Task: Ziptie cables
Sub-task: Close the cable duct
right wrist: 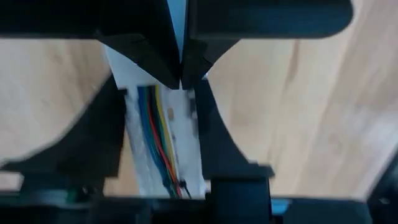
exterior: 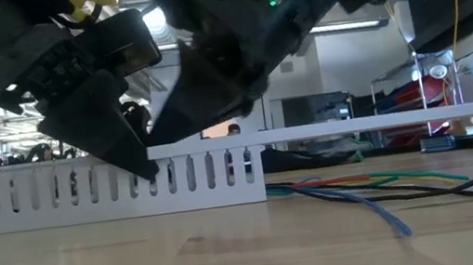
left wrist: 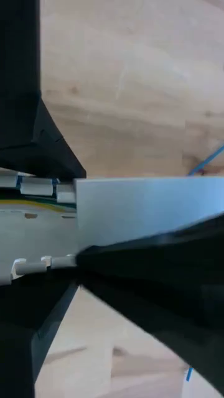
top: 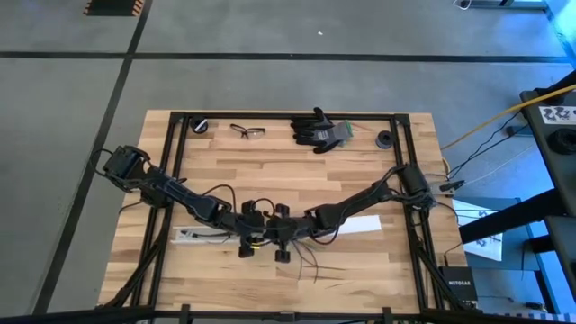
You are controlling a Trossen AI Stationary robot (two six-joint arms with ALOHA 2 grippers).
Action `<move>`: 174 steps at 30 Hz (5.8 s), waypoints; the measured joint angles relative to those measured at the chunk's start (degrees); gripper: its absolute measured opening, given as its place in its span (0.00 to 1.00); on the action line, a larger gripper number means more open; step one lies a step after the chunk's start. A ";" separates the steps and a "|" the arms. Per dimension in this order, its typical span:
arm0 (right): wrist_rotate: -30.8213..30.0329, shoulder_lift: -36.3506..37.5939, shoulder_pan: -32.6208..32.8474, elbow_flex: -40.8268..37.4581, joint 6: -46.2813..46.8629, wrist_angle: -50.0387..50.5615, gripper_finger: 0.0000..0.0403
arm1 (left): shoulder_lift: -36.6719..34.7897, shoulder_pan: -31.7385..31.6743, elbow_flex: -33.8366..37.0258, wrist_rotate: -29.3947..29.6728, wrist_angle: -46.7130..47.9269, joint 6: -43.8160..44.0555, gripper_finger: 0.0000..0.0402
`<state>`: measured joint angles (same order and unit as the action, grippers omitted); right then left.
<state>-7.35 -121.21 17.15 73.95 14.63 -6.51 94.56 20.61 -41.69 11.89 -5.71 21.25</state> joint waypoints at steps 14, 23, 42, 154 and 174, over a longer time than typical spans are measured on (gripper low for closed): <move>-4.20 4.36 0.03 2.89 -4.55 6.23 0.01 | 0.15 0.10 0.00 0.25 -0.90 -0.02 0.51; -5.58 8.71 2.15 2.97 -3.00 25.93 0.01 | 0.09 0.01 -0.09 0.25 0.09 0.16 0.51; -4.75 0.25 0.13 3.28 -2.91 8.57 0.01 | -0.02 0.03 -0.02 0.17 0.89 0.99 0.53; -0.58 -9.02 -2.67 9.37 -5.89 -6.76 0.01 | -0.11 6.81 4.84 10.38 -6.57 1.10 0.58; -12.69 3.30 0.90 5.79 -7.64 12.58 0.01 | -3.05 1.63 3.56 3.16 -0.88 0.29 0.74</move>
<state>-20.04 -117.91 18.06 79.74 7.00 6.07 91.51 22.24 -38.14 15.06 -6.59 21.54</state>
